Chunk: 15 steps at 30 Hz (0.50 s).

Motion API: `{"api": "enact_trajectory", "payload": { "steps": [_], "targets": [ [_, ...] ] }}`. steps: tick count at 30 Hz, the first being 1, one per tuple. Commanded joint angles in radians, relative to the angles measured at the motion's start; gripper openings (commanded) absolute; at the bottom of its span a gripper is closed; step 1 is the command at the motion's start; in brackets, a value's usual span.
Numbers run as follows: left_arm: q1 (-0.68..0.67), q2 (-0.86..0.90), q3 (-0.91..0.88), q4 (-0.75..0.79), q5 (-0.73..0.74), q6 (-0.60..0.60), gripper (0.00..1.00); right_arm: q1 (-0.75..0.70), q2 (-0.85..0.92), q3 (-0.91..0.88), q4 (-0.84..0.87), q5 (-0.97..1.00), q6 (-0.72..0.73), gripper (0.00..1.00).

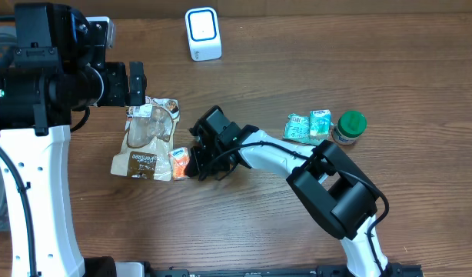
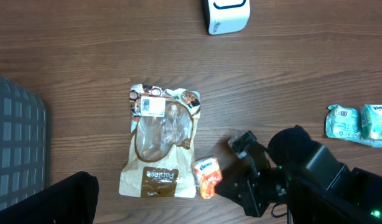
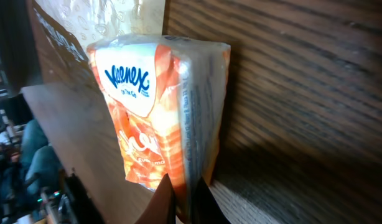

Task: Scan the item barcode
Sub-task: 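Lower the right gripper and grasp the orange Kleenex pack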

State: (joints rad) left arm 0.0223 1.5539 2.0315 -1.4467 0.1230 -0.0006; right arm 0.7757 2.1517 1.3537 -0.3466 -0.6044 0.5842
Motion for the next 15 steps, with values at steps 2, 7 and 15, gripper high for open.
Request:
{"api": "enact_trajectory", "payload": {
  "steps": [2, 7, 15],
  "targets": [
    [0.003, -0.004, 0.012, 0.001, -0.003, -0.003, 1.00, -0.047, -0.005, -0.005, -0.008, -0.098, -0.012, 0.04],
    [0.003, -0.004, 0.012, 0.001, -0.003, -0.003, 1.00, -0.103, -0.073, -0.005, -0.069, -0.159, -0.086, 0.04],
    [0.003, -0.004, 0.012, 0.001, -0.003, -0.003, 1.00, -0.219, -0.214, -0.005, -0.175, -0.360, -0.231, 0.04]
  ]
}}
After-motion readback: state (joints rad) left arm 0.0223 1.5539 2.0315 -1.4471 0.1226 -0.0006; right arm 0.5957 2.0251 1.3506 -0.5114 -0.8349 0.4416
